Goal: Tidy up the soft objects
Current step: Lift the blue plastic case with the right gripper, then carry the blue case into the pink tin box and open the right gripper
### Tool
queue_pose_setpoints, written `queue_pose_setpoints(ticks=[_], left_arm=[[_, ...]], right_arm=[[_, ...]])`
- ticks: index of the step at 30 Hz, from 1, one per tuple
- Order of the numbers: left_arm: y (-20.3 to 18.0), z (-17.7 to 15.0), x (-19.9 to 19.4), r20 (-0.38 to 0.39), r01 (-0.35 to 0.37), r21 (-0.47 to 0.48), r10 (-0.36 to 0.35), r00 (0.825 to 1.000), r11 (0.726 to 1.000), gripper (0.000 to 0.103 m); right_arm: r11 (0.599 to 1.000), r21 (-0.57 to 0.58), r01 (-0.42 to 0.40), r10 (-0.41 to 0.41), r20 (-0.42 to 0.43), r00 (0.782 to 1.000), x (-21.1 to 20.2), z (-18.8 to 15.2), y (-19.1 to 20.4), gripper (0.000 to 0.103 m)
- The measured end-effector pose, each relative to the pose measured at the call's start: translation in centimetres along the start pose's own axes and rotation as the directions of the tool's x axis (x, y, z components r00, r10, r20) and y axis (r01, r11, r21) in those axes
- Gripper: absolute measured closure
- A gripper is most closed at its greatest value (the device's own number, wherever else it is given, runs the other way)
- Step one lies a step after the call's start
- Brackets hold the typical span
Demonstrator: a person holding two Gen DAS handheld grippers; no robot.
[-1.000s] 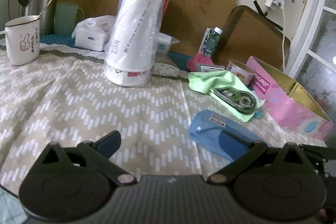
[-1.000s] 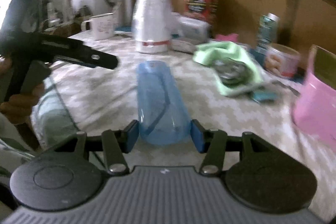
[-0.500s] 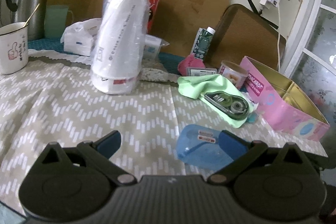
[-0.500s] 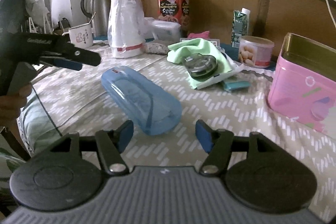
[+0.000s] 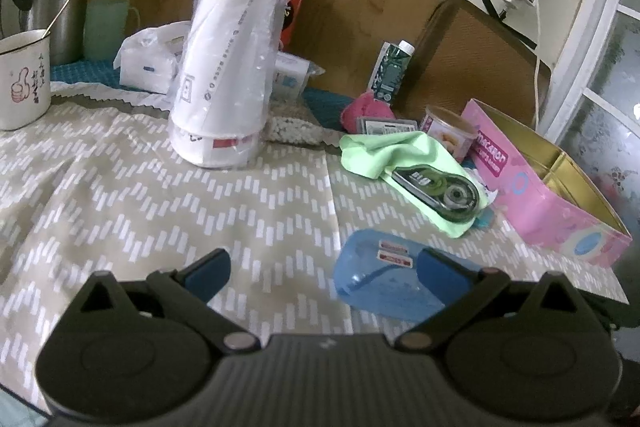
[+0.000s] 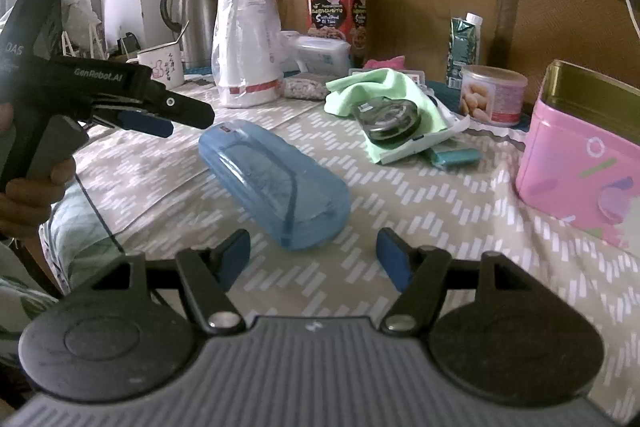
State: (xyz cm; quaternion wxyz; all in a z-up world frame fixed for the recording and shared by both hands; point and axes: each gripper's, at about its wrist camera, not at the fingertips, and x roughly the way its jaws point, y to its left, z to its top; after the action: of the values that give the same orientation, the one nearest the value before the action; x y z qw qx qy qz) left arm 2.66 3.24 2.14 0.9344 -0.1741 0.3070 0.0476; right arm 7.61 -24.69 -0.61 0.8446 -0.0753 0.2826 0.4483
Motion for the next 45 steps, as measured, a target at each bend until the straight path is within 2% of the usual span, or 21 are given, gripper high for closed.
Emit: queue_pose_setpoints(ticks=[8, 15, 21, 23, 24, 26, 28, 32, 37, 41, 45], left_arm=[[1.1, 1.4, -0.9, 0.04, 0.061, -0.011, -0.06, 0.997, 0.998, 0.0], [0.4, 1.5, 1.4, -0.01, 0.105, -0.031, -0.105, 0.994, 0.994, 0.0], [-0.4, 0.6, 3.7, -0.072, 0.159, -0.044, -0.161, 0.984, 0.986, 0.001], [-1.3, 0.2, 4.0, -0.063, 0.157, -0.013, -0.158, 0.985, 0.987, 0.005], [-1.8, 0.1, 4.1, -0.076, 0.175, 0.007, -0.174, 0.982, 0.984, 0.013], [-2.8, 0.1, 3.9, -0.077, 0.164, 0.026, -0.162, 0.984, 0.986, 0.012], [-3.1, 0.4, 3.7, -0.07, 0.164, 0.036, -0.161, 0.985, 0.986, 0.014], [-3.5, 0.9, 3.3, -0.062, 0.191, 0.019, -0.189, 0.98, 0.981, 0.014], [-6.1, 2.4, 3.1, -0.033, 0.206, 0.081, -0.204, 0.978, 0.975, 0.014], [-9.4, 4.8, 3.4, 0.0, 0.244, 0.132, -0.246, 0.969, 0.961, 0.014], [-13.6, 6.5, 3.9, 0.036, 0.278, 0.212, -0.291, 0.956, 0.937, 0.014]], right_arm=[[1.0, -0.022, -0.003, 0.002, -0.008, 1.0, 0.0, 0.4, 0.2, 0.031], [0.999, -0.036, -0.019, 0.019, -0.016, 1.0, 0.4, 0.6, 0.6, 0.031], [0.998, -0.054, -0.019, 0.017, -0.029, 0.999, 1.1, 1.1, 0.9, 0.031], [0.999, -0.052, -0.015, 0.013, -0.036, 0.999, 1.6, 1.3, 0.9, 0.03], [0.999, -0.052, -0.017, 0.015, -0.036, 0.999, 1.9, 1.5, 1.0, 0.03], [0.998, -0.052, -0.034, 0.032, -0.037, 0.999, 2.3, 1.8, 1.3, 0.035], [0.998, -0.057, -0.022, 0.02, -0.036, 0.999, 2.5, 1.9, 1.6, 0.035], [0.999, -0.041, -0.011, 0.011, -0.008, 1.0, 1.9, 1.8, 1.4, 0.035], [0.998, -0.048, 0.039, -0.036, 0.049, 0.998, 0.5, 1.9, 1.1, 0.035], [0.995, -0.032, 0.091, -0.087, 0.112, 0.99, -1.0, 2.6, -0.4, 0.035], [0.986, -0.019, 0.168, -0.162, 0.176, 0.971, -2.7, 3.4, -2.6, 0.035]])
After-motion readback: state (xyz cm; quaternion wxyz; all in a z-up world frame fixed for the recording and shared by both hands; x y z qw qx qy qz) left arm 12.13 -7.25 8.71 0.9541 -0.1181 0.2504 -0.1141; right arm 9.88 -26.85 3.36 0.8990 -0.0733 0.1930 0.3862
